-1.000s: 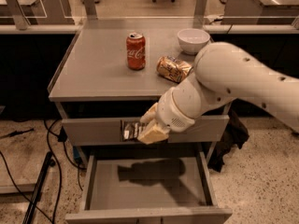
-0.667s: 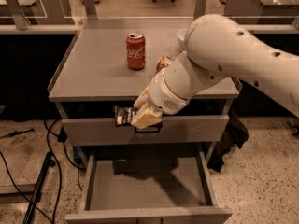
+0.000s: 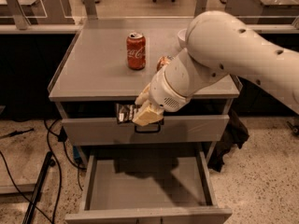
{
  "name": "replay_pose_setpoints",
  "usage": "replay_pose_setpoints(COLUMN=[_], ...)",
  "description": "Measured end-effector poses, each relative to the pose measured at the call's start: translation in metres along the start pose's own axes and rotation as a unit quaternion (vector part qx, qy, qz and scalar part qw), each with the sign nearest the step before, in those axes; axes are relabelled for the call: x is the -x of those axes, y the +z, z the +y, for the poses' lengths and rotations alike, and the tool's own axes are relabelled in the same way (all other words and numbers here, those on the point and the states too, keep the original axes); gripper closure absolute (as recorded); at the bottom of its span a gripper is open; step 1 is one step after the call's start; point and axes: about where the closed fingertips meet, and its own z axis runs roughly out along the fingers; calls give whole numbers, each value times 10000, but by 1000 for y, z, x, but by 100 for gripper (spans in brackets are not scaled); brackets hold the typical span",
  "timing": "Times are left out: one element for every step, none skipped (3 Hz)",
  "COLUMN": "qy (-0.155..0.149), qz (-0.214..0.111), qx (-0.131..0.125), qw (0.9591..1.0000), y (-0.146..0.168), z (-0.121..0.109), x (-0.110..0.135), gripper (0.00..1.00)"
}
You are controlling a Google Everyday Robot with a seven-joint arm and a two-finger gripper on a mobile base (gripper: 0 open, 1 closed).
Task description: Pick rxbar chocolate from middle drawer and place on counter
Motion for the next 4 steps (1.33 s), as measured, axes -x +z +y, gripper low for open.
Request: replay_pose_setpoints(qy=[-174,-315,-405,-446], qz=[97,172,169,146], qx=[-155,-248,-275,-253], qw=[9997,9990,9987,9986], y=[-5,-3,8,23], z=[-20,-51,-81,-106], x=[7,15,23,29], gripper=[100,100,100,100])
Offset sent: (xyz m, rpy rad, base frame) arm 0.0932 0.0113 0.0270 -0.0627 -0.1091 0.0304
